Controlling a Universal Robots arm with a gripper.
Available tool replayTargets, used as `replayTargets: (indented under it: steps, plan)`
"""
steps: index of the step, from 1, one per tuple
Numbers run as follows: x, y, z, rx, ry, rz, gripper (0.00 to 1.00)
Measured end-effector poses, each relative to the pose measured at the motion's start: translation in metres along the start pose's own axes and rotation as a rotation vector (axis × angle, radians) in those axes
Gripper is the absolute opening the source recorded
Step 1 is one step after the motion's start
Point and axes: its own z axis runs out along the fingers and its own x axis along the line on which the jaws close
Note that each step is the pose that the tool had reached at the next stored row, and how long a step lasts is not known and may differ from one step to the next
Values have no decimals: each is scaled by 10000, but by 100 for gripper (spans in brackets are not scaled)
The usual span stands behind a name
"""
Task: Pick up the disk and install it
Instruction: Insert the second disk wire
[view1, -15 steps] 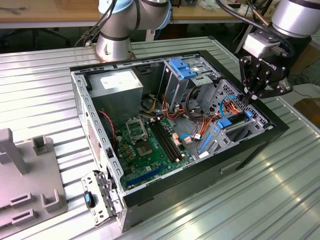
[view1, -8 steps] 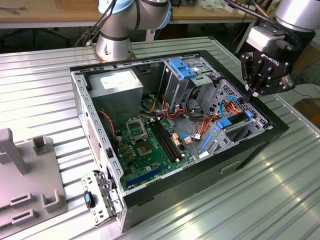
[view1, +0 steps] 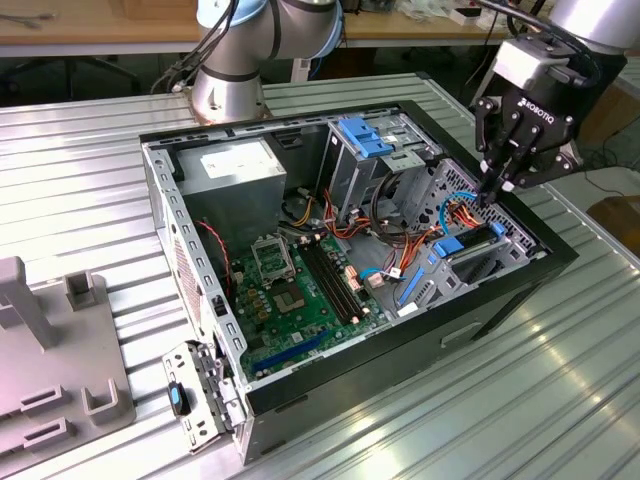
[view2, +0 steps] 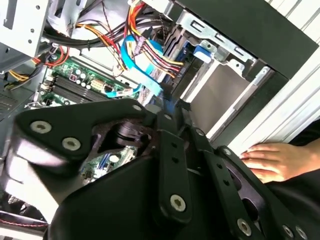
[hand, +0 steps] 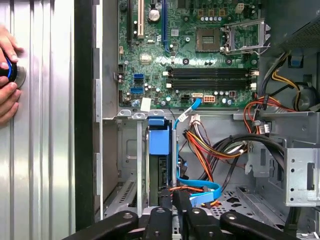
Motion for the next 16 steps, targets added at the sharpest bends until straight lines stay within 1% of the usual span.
replayTargets:
  steps: [1, 3, 4, 5, 6, 7, 8, 9, 10, 11, 12, 13, 14, 15, 16]
  plan:
    - [-20, -26, 0, -16, 9, -2, 25]
    - [-66, -50, -1, -24, 32, -4, 25]
    - [-99, -52, 2, -26, 76, -4, 25]
    - [-125, -52, 4, -28, 162, -5, 25]
    - [-154, -53, 9, -29, 293, -9, 25]
    - [-171, -53, 22, -30, 428, -21, 25]
    - [-179, -53, 33, -31, 615, -38, 25]
    - [-184, -53, 43, -32, 718, -50, 25]
    - [-193, -53, 52, -33, 790, -55, 25]
    - [-213, -53, 65, -34, 901, -64, 25]
    - [-224, -53, 75, -34, 951, -70, 25]
    - [-258, -54, 78, -34, 978, -72, 25]
    - [-279, -54, 79, -35, 990, -73, 25]
    - [-298, -55, 80, -35, 1020, -74, 25]
    - [-326, -56, 85, -36, 1111, -75, 25]
